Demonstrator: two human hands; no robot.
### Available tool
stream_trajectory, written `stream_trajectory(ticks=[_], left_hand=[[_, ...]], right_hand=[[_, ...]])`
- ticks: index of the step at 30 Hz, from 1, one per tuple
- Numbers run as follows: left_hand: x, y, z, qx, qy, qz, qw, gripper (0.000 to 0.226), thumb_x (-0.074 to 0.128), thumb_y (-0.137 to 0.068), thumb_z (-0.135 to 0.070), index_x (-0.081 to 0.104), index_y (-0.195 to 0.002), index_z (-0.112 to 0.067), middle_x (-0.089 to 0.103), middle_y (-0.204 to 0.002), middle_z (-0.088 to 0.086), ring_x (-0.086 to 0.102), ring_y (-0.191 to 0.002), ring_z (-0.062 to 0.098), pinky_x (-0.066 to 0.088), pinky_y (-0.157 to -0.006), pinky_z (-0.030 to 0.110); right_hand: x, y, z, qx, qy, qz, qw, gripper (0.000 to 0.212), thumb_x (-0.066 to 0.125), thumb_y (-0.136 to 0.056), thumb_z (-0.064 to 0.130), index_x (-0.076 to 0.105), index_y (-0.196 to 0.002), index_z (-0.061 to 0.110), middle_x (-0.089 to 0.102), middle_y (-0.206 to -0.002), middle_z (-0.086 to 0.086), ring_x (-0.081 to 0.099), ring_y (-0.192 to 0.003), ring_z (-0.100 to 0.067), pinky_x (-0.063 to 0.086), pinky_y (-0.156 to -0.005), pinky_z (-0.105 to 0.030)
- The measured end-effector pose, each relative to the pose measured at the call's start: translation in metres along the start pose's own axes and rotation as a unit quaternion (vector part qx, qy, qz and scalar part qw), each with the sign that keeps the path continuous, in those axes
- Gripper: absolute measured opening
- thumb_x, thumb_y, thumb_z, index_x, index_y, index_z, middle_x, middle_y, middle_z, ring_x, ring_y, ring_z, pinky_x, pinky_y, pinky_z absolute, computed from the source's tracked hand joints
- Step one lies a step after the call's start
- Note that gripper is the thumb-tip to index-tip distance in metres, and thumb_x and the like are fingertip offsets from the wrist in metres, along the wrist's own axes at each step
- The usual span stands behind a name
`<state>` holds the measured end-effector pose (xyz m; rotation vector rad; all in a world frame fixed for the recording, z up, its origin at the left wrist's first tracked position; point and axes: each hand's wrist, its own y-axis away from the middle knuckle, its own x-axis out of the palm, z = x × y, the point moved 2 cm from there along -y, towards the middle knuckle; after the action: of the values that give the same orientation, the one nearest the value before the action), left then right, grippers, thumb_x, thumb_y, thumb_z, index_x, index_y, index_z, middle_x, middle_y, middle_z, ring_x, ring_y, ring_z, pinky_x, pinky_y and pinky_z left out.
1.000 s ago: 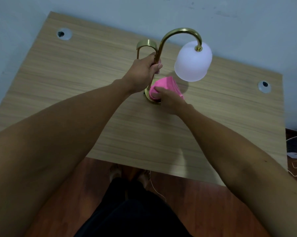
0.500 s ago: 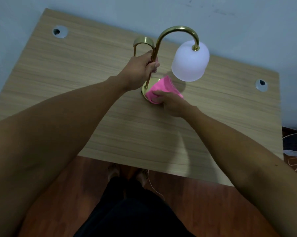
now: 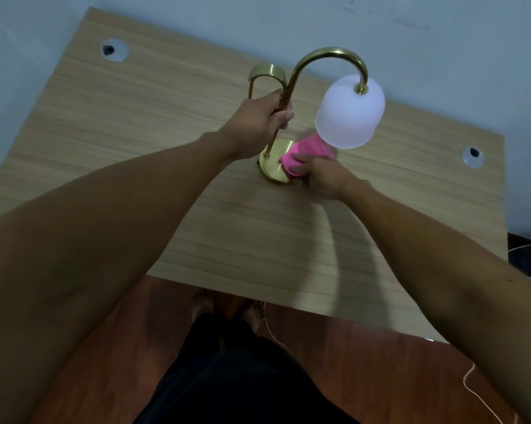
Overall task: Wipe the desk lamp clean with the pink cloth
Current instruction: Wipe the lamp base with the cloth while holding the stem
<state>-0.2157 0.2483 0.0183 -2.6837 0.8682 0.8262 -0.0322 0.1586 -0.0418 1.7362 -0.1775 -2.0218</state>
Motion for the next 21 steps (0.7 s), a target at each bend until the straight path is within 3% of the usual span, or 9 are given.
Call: stream_trajectory(ticks=[2,4,5,6,10,12,14,17,21], left_hand=[[0.0,0.0,0.0,0.004,-0.005,0.001,1.0,0.022,0.05,-0.106,-0.026,0.061,-0.113,-0.008,0.071,-0.096,0.004,0.062,-0.084,-0.003,0.043,-0.067,0.0],[0.0,-0.001,0.0,0.009,-0.007,0.0,1.0,0.021,0.051,-0.106,-0.025,0.061,-0.112,-0.008,0.071,-0.096,0.004,0.061,-0.081,-0.005,0.041,-0.066,0.0],[0.0,0.0,0.0,0.009,-0.007,-0.001,1.0,0.021,0.051,-0.106,-0.025,0.061,-0.112,-0.007,0.071,-0.095,0.005,0.061,-0.081,-0.006,0.041,-0.066,0.0],[-0.001,0.0,0.0,0.009,-0.008,-0.001,1.0,0.021,0.051,-0.106,-0.025,0.061,-0.112,-0.007,0.071,-0.095,0.005,0.061,-0.081,-0.006,0.04,-0.066,0.0],[0.0,0.0,0.002,0.008,-0.01,0.004,1.0,0.022,0.05,-0.106,-0.026,0.061,-0.113,-0.008,0.071,-0.097,0.005,0.062,-0.084,-0.004,0.042,-0.066,-0.001],[0.0,0.0,0.002,0.011,-0.012,0.004,1.0,0.022,0.05,-0.107,-0.026,0.061,-0.113,-0.009,0.071,-0.097,0.005,0.062,-0.085,-0.004,0.042,-0.067,-0.001],[0.0,-0.001,0.002,0.012,-0.013,0.004,1.0,0.022,0.05,-0.106,-0.026,0.061,-0.113,-0.008,0.071,-0.097,0.005,0.061,-0.083,-0.005,0.043,-0.067,0.0],[0.0,-0.001,0.0,0.014,-0.012,0.0,1.0,0.022,0.051,-0.106,-0.025,0.061,-0.112,-0.007,0.071,-0.095,0.007,0.062,-0.08,-0.002,0.042,-0.066,0.002],[0.0,0.0,0.001,0.011,-0.006,0.002,1.0,0.023,0.051,-0.106,-0.027,0.062,-0.11,-0.008,0.072,-0.095,0.006,0.065,-0.083,0.009,0.044,-0.066,0.004]], right_hand=[[-0.005,-0.013,0.01,0.036,-0.043,-0.004,0.998,0.053,0.051,-0.104,0.008,0.046,-0.154,0.022,0.037,-0.163,-0.007,0.04,-0.145,-0.029,0.036,-0.117,-0.031],[-0.003,-0.022,0.025,0.055,-0.091,-0.015,0.994,0.048,0.047,-0.106,0.006,0.045,-0.154,0.011,0.046,-0.154,-0.014,0.051,-0.132,-0.028,0.038,-0.088,-0.011],[-0.002,-0.021,0.03,0.042,-0.097,-0.021,0.994,0.046,0.046,-0.106,0.003,0.048,-0.151,0.008,0.051,-0.149,-0.015,0.054,-0.128,-0.031,0.047,-0.094,-0.012],[0.002,-0.015,0.031,0.028,-0.086,-0.023,0.996,0.046,0.047,-0.104,0.001,0.051,-0.149,0.01,0.054,-0.146,-0.015,0.056,-0.125,-0.032,0.053,-0.103,-0.03],[0.003,0.001,0.007,0.018,-0.033,0.019,0.999,0.055,0.053,-0.104,0.008,0.043,-0.155,0.025,0.036,-0.164,-0.014,0.037,-0.147,-0.038,0.028,-0.124,-0.047],[-0.004,-0.008,0.008,0.06,-0.07,-0.008,0.996,0.051,0.051,-0.106,0.011,0.042,-0.156,0.021,0.035,-0.163,-0.017,0.034,-0.149,-0.036,0.024,-0.124,-0.043],[-0.007,-0.018,0.022,0.083,-0.078,-0.028,0.993,0.05,0.048,-0.106,0.007,0.043,-0.155,0.015,0.043,-0.156,-0.017,0.043,-0.143,-0.032,0.035,-0.118,-0.033],[0.002,-0.01,0.038,0.02,-0.119,-0.032,0.992,0.041,0.047,-0.106,0.005,0.054,-0.147,0.009,0.059,-0.14,-0.014,0.057,-0.124,-0.03,0.051,-0.103,-0.032],[0.005,0.01,0.012,0.001,-0.053,-0.017,0.998,0.05,0.05,-0.104,0.002,0.051,-0.151,0.019,0.045,-0.155,-0.013,0.042,-0.139,-0.03,0.028,-0.122,-0.038]])
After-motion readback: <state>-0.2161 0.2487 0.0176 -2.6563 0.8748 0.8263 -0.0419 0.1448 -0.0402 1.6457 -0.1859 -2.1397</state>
